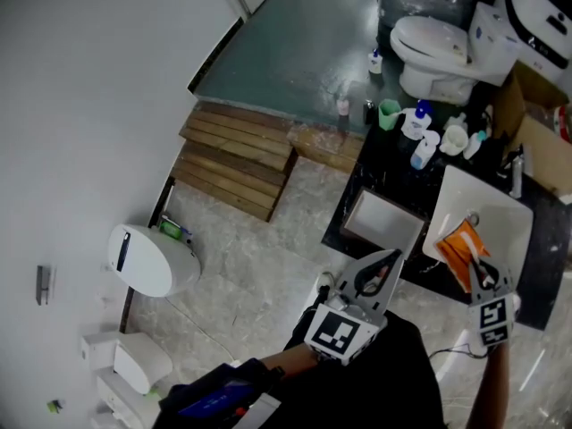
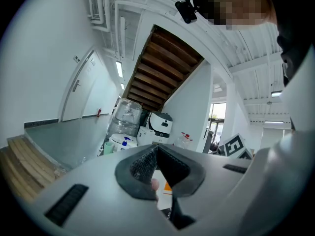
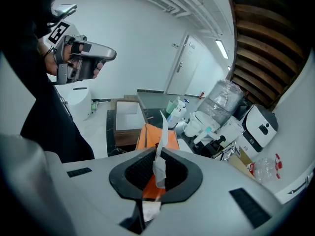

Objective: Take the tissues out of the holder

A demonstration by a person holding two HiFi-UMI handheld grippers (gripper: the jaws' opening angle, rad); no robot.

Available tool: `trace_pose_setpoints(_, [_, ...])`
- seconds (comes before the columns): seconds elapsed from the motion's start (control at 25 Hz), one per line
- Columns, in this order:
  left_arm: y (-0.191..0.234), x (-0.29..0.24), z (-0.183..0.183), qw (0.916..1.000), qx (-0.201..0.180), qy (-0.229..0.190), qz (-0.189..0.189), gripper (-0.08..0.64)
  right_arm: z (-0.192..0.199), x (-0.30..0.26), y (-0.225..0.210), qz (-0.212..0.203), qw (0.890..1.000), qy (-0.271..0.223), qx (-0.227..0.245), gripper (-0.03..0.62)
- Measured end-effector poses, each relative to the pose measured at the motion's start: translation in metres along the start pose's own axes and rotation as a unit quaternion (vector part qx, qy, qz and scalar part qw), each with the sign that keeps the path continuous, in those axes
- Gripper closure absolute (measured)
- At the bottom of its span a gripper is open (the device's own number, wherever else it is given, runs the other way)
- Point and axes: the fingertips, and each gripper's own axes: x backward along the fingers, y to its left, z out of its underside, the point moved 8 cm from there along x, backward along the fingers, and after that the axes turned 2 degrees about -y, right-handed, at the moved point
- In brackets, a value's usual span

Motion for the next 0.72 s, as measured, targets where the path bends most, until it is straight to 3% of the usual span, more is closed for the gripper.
trace_pose_setpoints(0.6, [-0.017,-0.007,0.011,0.9999,-0.006,0.0,-0.014,0.563,0.028,0.003,0.009,-0.043,0.998,-0.006,0.038,0.571])
trace_pose_setpoints(0.72, [-0.018,-0.006,0.014,0.9998,-0.006,-0.001,-0.018,0.563,0.028,0.001,0.017,-0.068,0.995,-0.019,0.068,0.571])
